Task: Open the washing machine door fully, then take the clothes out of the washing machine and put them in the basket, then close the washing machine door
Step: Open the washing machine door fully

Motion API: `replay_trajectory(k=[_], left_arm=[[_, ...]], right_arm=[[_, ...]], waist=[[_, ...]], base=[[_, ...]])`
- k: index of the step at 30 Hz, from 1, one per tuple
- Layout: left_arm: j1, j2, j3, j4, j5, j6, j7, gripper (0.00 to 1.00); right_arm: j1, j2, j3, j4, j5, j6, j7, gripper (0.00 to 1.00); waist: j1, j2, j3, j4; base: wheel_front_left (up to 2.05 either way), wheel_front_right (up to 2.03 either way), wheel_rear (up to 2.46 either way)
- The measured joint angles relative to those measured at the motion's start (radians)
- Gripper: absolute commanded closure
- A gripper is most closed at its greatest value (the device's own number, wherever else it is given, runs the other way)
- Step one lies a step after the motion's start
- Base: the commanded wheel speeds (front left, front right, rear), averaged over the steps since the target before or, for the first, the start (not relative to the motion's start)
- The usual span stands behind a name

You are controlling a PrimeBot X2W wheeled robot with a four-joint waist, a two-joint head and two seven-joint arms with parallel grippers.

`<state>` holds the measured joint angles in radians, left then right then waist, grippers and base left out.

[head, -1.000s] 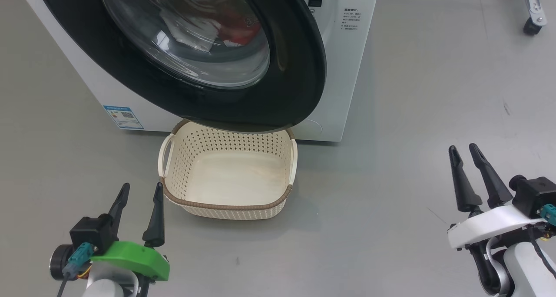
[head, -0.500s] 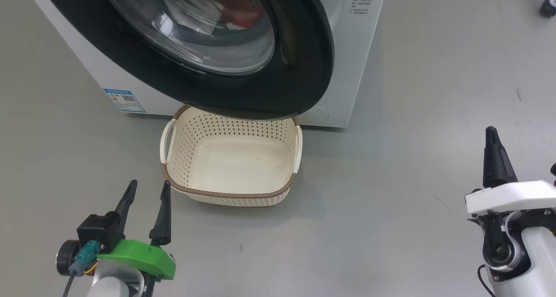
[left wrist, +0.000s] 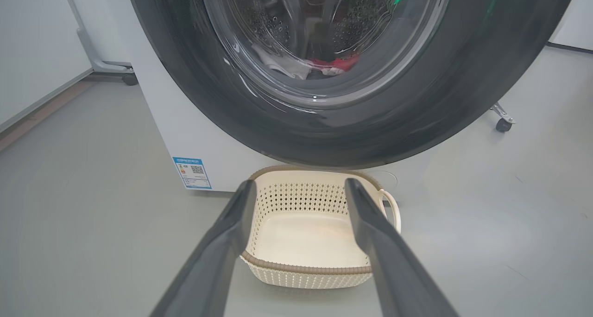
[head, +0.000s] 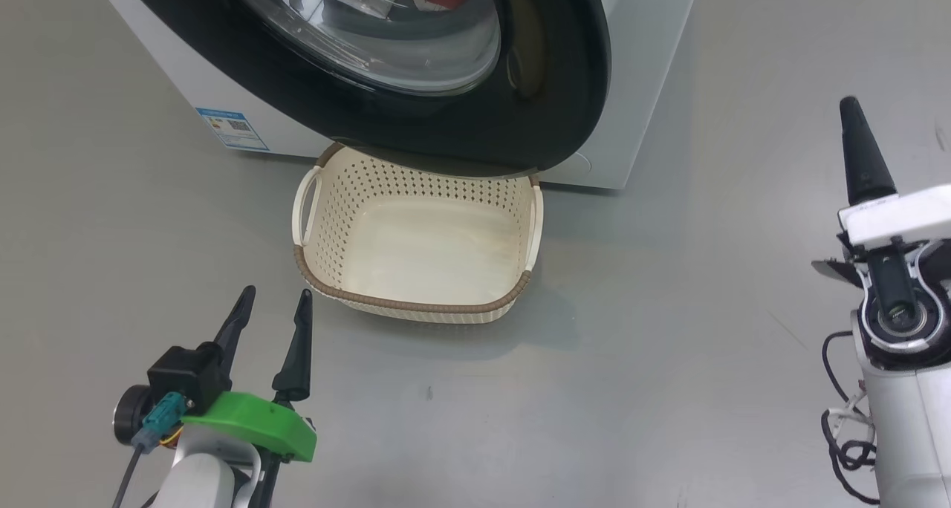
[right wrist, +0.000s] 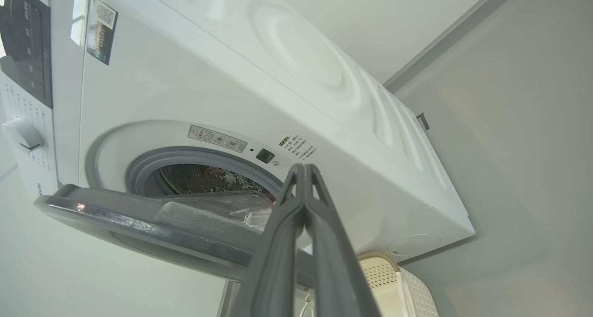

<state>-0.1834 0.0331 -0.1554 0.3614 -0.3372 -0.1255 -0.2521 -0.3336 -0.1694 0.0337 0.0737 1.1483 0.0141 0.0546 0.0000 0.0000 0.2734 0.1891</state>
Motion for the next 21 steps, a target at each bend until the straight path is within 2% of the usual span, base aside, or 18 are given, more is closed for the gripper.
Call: replay_trajectory(k=[11, 21], left_arm=[[-0.051, -0.001, -0.029, -0.006, -0.021, 0.0, 0.0, 0.0], [-0.085, -0.003, -0.042, -0.009, -0.053, 0.0, 0.0, 0.0]], right_arm=[[-0.189, 0.006, -0.01, -0.016, 0.108, -0.096, 0.152, 1.0], [-0.343, -0.007, -0.026, 0.019, 0.173, -0.13, 0.257, 1.0]], waist=[[0.0, 0.0, 0.071, 0.043], [0.0, 0.0, 0.133, 0.088]], base=[[0.0, 0.0, 0.0], [0.0, 0.0, 0.0]])
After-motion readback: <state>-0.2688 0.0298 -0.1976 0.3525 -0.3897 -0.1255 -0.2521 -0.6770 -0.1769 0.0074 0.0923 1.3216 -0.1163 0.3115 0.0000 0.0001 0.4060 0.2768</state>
